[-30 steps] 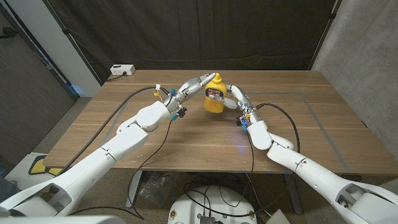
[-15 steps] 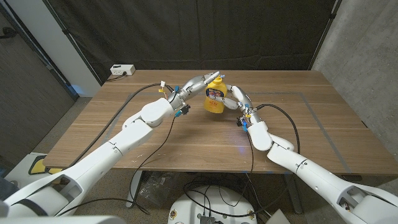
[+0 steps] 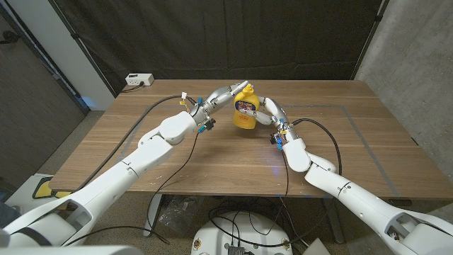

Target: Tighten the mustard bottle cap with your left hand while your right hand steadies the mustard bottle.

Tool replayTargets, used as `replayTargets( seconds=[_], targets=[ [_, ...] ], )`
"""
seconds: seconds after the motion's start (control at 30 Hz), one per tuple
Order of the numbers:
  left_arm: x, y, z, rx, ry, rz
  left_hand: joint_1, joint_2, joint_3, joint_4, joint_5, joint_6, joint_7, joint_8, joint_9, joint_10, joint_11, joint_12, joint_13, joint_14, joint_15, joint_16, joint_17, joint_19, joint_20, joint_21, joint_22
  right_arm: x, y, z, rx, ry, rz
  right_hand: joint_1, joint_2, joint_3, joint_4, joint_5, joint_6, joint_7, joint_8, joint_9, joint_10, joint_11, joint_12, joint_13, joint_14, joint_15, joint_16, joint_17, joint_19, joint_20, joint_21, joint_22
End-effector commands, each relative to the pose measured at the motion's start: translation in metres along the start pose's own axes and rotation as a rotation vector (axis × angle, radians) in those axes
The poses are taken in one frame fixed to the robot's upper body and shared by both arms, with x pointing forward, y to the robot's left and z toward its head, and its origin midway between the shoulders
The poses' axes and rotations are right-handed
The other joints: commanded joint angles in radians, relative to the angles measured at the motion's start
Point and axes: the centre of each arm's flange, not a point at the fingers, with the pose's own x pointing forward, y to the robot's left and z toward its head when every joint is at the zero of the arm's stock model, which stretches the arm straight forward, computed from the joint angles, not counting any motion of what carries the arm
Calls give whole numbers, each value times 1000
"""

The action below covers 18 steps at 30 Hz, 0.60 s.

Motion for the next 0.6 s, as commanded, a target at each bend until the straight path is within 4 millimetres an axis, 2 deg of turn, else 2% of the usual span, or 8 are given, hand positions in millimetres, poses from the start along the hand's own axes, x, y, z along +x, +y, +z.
replayTargets(
  seconds=[0.03,0.17,0.3,0.47,0.6],
  targets=[
    [-31,-8,1,-28,36,62,11,3,4,3,-6,-8,-11,-6,2,1,-5,-1,1,-2,-2,1,2,-80,7,8,1,2,-2,-7,-1,16,-1,65,75,49,42,1,34,-28,-2,5,8,2,1,5,8,-89,-4,2,5,-46,-4,1],
    [-40,-13,1,-36,38,94,13,5,5,3,-7,-36,-13,-17,2,-2,-5,-3,1,-3,-3,1,2,-79,6,8,2,4,-2,-11,-5,22,2,65,75,49,42,1,34,-29,-3,5,8,2,1,5,8,-89,-4,2,5,-47,-4,1],
    [-45,-16,1,-45,27,113,17,7,6,3,-9,-85,-38,-32,2,-10,-11,-7,1,-7,-6,-1,2,-76,8,9,1,5,0,-13,-7,26,6,65,75,49,42,0,35,-29,-3,5,8,2,0,5,8,-89,-4,2,5,-46,-4,1],
    [-49,-16,3,-36,17,127,19,8,6,3,-10,-105,-54,-34,3,-16,-14,-10,2,-10,-10,-2,2,-78,10,8,1,7,2,-16,-6,30,10,65,75,49,42,0,35,-29,-4,5,7,2,-1,5,8,-89,-4,2,5,-46,-5,1],
    [-49,-15,2,-41,19,129,20,8,7,2,-10,-105,-55,-33,3,-16,-15,-10,2,-11,-11,-2,2,-78,10,8,1,9,3,-17,-8,31,13,65,75,49,42,-1,35,-29,-5,5,7,2,-1,5,8,-89,-5,2,5,-46,-5,1]
  ],
)
